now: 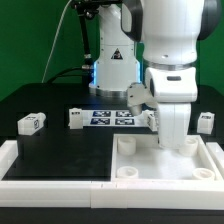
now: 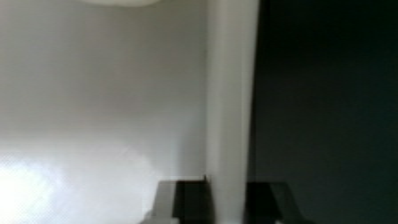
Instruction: Assemble one leg
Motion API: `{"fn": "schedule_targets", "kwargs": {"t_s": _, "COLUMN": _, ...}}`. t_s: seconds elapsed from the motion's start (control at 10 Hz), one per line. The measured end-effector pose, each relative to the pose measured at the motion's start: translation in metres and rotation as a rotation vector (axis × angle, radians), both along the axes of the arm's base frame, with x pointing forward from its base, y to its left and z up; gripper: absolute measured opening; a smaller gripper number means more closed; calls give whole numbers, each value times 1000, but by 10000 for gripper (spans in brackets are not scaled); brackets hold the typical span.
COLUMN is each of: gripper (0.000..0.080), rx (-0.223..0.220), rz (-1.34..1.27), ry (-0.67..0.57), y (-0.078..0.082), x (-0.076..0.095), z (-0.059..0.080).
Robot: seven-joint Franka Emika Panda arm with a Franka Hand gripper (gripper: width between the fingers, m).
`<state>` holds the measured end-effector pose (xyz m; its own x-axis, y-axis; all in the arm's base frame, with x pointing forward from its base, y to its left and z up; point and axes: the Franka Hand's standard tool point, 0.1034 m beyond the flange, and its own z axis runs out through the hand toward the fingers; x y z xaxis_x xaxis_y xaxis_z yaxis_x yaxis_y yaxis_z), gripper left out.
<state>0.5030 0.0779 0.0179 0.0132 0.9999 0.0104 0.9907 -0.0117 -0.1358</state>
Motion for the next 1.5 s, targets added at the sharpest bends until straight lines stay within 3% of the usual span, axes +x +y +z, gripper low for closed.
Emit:
{"fn": "schedule_targets", "kwargs": {"t_s": 0.5, "gripper": 65, "rx": 0, "rz": -1, "ry": 4, "y": 0, "x": -1, "z": -1}}
{"fn": "schedule_targets", "kwargs": {"t_s": 0.6, "gripper": 238, "rx": 0, "rz": -2, "ry": 4, "y": -1, "x": -1, "z": -1}}
{"fn": "schedule_targets", "kwargs": {"t_s": 0.8, "gripper": 513, "rx": -1, "rz": -2, "ry": 4, "y": -1, "x": -1, "z": -1}}
{"fn": "schedule_targets", "kwargs": {"t_s": 0.9, "gripper": 513, "rx": -1, "rz": -2, "ry": 4, "y": -1, "x": -1, "z": -1}}
{"fn": "schedule_targets", "kwargs": {"t_s": 1.0, "gripper": 624, "rx": -1, "rz": -3, "ry": 4, "y": -1, "x": -1, "z": -1}}
{"fn": "schedule_targets", "kwargs": {"t_s": 1.5, "gripper": 649, "rx": -1, "rz": -3, "ry": 4, "y": -1, "x": 0, "z": -1}}
